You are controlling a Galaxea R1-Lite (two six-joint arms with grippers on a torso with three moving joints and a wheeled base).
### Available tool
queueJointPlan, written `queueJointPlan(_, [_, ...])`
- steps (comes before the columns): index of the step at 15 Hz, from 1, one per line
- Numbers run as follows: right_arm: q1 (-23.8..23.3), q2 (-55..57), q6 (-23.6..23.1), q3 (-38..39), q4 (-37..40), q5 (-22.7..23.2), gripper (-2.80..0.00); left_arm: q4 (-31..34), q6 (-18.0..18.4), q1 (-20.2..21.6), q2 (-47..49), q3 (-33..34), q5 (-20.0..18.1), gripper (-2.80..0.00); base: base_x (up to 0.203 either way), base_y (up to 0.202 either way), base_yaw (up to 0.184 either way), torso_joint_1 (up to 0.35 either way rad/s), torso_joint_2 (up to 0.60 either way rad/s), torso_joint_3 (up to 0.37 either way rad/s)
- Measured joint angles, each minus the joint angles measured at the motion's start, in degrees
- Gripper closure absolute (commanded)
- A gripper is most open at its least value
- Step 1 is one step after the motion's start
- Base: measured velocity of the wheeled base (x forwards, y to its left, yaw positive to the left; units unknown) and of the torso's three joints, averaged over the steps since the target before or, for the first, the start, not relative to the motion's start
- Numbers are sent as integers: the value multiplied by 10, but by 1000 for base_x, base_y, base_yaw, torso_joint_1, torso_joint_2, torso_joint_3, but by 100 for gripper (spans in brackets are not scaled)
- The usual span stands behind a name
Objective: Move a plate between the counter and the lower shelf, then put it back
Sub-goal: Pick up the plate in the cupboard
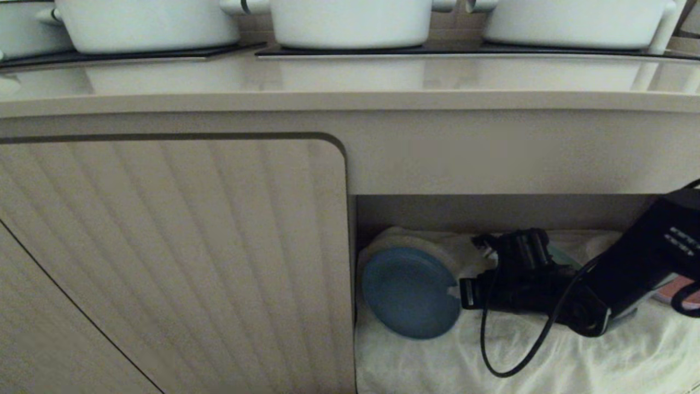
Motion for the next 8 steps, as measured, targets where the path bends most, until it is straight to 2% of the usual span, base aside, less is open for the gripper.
queueJointPlan(8, [-2,-58,-25,59,22,0,0,0,0,0,0,0,0,0,0,0,0,0,0,0])
